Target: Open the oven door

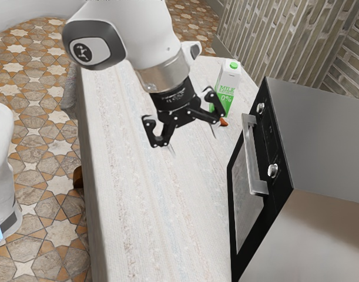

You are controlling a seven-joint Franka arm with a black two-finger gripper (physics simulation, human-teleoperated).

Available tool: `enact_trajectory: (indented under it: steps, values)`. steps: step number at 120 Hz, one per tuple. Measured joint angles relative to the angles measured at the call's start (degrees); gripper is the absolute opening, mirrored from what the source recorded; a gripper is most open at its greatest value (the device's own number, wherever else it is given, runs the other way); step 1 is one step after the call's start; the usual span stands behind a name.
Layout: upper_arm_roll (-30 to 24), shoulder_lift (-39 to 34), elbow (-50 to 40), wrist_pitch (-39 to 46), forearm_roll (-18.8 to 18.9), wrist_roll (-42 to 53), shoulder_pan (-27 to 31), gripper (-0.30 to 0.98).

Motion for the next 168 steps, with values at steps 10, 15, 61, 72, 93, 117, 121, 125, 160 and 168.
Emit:
enact_trajectory:
  steps: [10,15,61,72,93,117,121,125,160,168]
  values:
    - [0.0,0.5,-0.1,0.2,0.0,0.7,1.0,0.67]
    - [0.0,1.1,0.0,0.4,0.1,1.5,1.8,0.67]
    - [-2.0,3.7,0.1,2.5,0.5,10.1,3.4,0.68]
    - [-2.2,4.0,0.1,2.7,0.6,11.5,4.0,0.68]
    - [-2.2,5.6,0.6,3.0,0.6,13.8,5.0,0.68]
    - [-2.1,9.8,3.3,3.1,0.6,17.4,6.6,0.68]
    - [-2.1,10.2,3.5,3.1,0.6,17.9,6.7,0.68]
    - [-2.1,10.4,3.6,3.2,0.6,18.4,6.8,0.68]
    - [-2.1,12.5,3.7,4.7,0.4,22.6,8.5,0.68]
    - [-2.1,13.5,4.6,5.2,0.4,23.5,9.0,0.68]
